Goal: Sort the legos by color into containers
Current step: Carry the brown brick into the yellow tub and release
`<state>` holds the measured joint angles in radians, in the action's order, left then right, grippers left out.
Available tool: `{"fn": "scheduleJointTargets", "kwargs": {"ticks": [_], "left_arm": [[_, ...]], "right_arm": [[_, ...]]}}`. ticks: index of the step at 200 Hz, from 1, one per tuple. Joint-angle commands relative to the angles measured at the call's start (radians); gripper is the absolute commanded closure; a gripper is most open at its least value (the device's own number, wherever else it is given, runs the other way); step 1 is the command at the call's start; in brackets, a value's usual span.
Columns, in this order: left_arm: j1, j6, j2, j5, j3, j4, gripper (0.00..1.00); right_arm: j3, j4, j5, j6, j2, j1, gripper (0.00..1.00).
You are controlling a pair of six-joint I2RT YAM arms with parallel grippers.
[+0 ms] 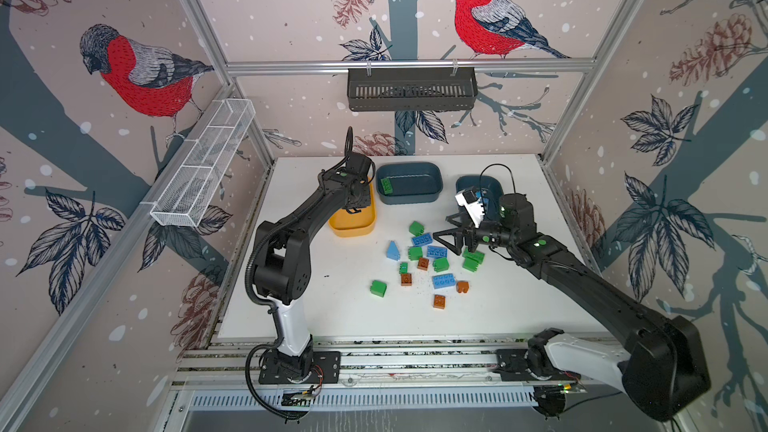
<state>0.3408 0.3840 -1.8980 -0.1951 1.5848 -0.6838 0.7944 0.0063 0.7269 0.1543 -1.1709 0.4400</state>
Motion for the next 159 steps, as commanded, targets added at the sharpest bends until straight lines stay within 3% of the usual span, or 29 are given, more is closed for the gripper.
{"fn": "scheduleJointTargets", "kwargs": {"ticks": [1, 32, 67, 86, 111, 159], "left_arm": [[-0.021, -0.063, -0.067, 0.017, 0.045, 0.01, 0.7], [-0.052, -0.081, -0.128, -0.012, 0.047, 0.05, 0.69], [-0.079, -0.094, -0.184, 0.031, 0.05, 0.098, 0.65], [-0.081, -0.099, -0.204, -0.009, 0.061, 0.093, 0.57], [-0.083, -0.098, -0.195, -0.003, 0.067, 0.087, 0.36], [-0.066, -0.08, -0.053, 0.071, 0.001, 0.011, 0.28]], "right_arm": [[0.022, 0.046, -0.024, 0.012, -0.019, 0.02, 0.01], [0.041, 0.041, -0.044, 0.006, -0.044, 0.051, 0.0], [0.052, 0.037, -0.063, 0.002, -0.073, 0.081, 0.0], [0.058, 0.034, -0.074, -0.002, -0.078, 0.094, 0.01], [0.066, 0.029, -0.083, -0.006, -0.101, 0.104, 0.01], [0.076, -0.015, -0.105, -0.036, -0.097, 0.102, 0.0]]}}
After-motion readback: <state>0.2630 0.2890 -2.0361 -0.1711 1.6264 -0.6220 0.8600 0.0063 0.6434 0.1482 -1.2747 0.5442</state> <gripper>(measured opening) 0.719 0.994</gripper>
